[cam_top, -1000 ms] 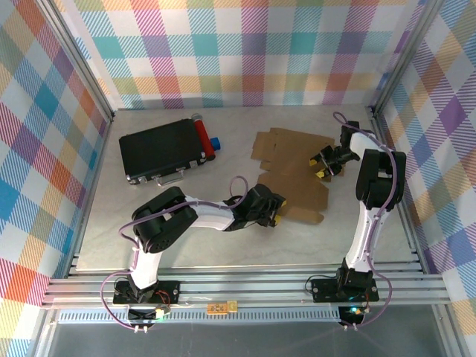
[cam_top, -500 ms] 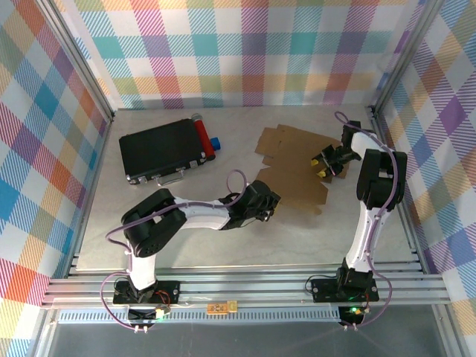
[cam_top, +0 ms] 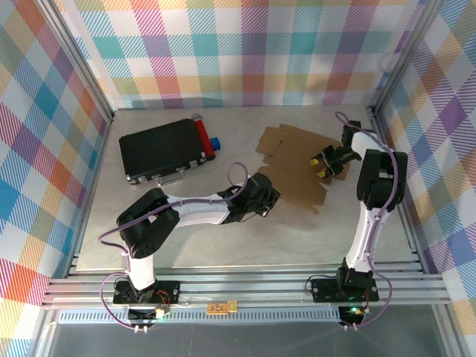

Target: Fold the paper box

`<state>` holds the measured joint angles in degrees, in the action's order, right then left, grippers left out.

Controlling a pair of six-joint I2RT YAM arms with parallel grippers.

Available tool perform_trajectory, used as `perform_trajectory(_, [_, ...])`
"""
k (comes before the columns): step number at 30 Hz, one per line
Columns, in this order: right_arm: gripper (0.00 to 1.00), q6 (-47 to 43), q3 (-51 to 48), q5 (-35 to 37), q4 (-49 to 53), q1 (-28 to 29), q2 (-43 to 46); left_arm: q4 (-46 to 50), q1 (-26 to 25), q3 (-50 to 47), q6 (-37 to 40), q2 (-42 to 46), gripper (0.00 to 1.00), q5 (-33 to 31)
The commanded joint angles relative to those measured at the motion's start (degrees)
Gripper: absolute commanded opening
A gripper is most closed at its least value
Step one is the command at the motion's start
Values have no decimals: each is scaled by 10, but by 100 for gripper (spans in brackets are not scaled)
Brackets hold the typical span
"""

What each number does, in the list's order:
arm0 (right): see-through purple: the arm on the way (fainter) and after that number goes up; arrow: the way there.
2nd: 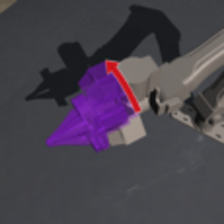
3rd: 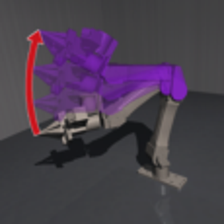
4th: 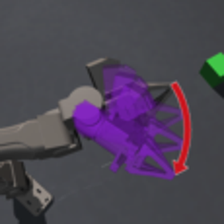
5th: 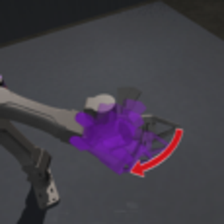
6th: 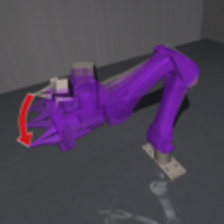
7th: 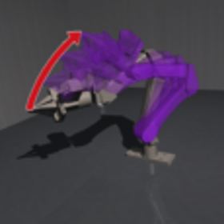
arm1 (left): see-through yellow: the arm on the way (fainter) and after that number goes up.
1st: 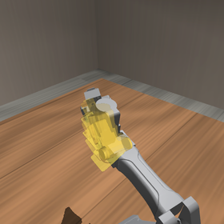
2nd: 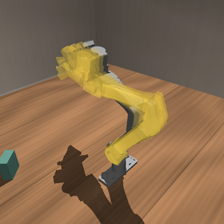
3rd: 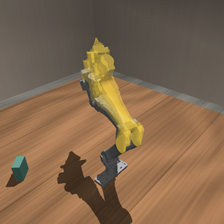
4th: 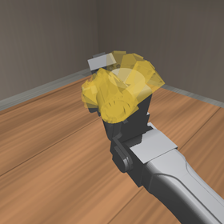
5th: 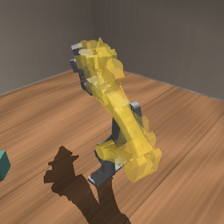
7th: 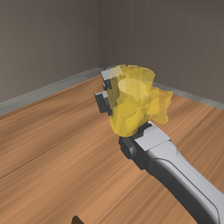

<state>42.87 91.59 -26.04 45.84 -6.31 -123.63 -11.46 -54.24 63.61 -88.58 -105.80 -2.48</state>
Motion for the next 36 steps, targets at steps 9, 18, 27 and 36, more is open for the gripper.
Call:
perform_trajectory(9, [78, 6, 66, 26, 52, -17, 200, 138, 85, 145, 140, 95, 0, 67])
perform_trajectory(18, [100, 179, -234, -41, -138, -44, 371, 153, 147, 213, 118, 99, 0, 129])
perform_trajectory(27, [99, 483, -448, -60, -509, -48, 389, 150, 157, 208, 101, 109, 0, 149])
perform_trajectory(36, [100, 568, -398, -64, -672, -40, 225, 148, 163, 200, 96, 117, 0, 156])
